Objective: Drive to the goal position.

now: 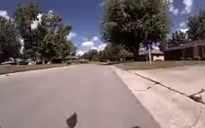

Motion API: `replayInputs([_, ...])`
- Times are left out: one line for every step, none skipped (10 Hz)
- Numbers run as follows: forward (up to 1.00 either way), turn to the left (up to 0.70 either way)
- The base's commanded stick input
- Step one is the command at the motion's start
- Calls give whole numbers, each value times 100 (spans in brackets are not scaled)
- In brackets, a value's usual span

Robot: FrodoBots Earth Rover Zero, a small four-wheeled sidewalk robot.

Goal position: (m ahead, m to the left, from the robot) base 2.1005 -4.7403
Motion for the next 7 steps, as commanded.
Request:
replayInputs([33, 0])
replayInputs([0, 0])
replayInputs([0, 0])
replayInputs([0, 0])
replayInputs([0, 0])
replayInputs([0, 0])
replayInputs([0, 0])
